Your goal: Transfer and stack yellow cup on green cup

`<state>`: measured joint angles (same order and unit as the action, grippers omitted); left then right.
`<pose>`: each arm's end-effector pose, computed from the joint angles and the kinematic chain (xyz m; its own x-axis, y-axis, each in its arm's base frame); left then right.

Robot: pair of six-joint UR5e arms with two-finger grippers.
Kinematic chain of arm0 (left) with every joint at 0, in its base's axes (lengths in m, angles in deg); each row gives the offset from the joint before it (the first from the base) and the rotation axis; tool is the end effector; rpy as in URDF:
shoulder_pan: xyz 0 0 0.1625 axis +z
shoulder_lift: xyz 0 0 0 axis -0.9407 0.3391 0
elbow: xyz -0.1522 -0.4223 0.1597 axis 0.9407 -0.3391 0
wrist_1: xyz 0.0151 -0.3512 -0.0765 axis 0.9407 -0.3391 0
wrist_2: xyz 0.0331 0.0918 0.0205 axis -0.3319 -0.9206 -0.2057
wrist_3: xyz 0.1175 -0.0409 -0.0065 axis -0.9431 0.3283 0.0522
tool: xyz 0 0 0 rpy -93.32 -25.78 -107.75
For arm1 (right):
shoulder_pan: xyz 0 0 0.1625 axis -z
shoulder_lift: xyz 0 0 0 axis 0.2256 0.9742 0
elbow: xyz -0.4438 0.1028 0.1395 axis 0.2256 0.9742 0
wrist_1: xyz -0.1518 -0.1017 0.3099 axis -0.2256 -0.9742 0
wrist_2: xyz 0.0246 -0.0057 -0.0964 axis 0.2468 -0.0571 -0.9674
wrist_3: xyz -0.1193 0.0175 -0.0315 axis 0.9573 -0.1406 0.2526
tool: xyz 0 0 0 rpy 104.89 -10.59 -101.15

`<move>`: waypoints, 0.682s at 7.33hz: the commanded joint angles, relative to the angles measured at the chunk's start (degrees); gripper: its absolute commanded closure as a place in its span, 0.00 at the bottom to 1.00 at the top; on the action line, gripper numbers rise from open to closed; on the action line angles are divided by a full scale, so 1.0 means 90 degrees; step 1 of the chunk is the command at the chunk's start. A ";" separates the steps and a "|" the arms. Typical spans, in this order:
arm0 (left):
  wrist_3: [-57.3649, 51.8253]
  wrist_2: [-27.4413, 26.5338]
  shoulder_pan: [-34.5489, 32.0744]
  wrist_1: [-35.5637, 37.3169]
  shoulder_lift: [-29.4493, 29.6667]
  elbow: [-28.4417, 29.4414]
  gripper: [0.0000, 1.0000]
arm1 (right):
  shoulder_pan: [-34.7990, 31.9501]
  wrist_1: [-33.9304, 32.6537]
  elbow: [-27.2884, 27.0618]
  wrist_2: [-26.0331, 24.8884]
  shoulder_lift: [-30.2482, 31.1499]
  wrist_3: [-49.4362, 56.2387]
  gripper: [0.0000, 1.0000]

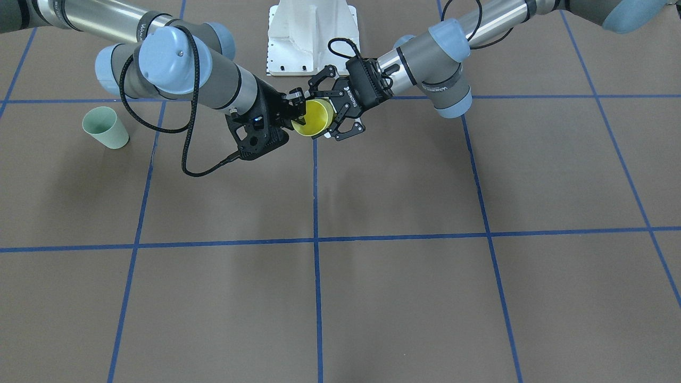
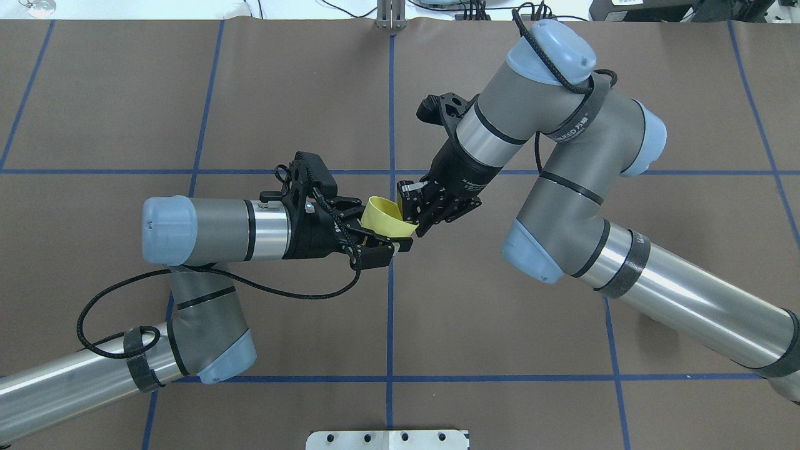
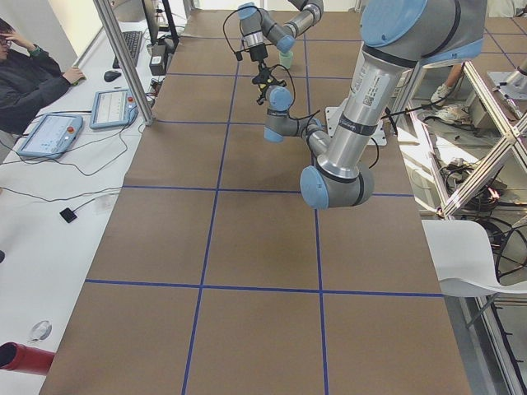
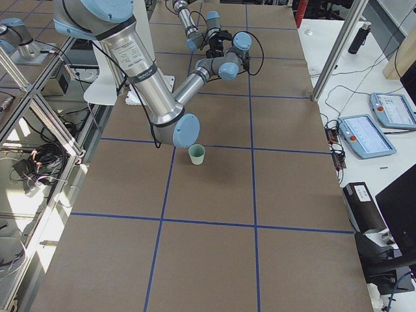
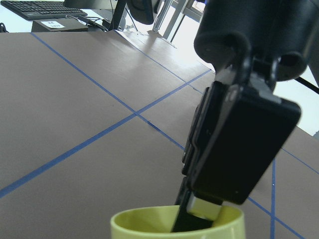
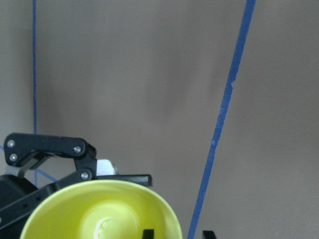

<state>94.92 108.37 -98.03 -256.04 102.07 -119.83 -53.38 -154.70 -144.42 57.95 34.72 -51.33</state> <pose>0.5110 -0.3836 0.2787 0.0007 0.8023 -0.5970 0.3334 0.5626 0.7565 -0.4808 -0.4520 0.2660 0.2680 -0.1503 0.9516 0.3108 0.9484 0.0623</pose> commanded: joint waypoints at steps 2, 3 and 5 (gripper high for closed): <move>0.0000 -0.0002 -0.0001 -0.0003 0.0029 0.0000 1.00 | 0.0001 0.0001 -0.0020 0.0002 0.0002 0.0002 0.88; 0.0000 -0.0002 -0.0001 0.0007 0.0038 0.0000 0.86 | -0.0009 0.0001 -0.0030 0.0002 0.0002 0.0002 0.95; 0.0030 -0.0011 -0.0011 0.0017 0.0048 0.0000 0.01 | -0.0029 0.0001 -0.0050 0.0002 0.0031 -0.0018 1.00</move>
<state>95.02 108.33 -98.06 -255.96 102.45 -119.84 -53.53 -154.68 -144.76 57.97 34.83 -51.39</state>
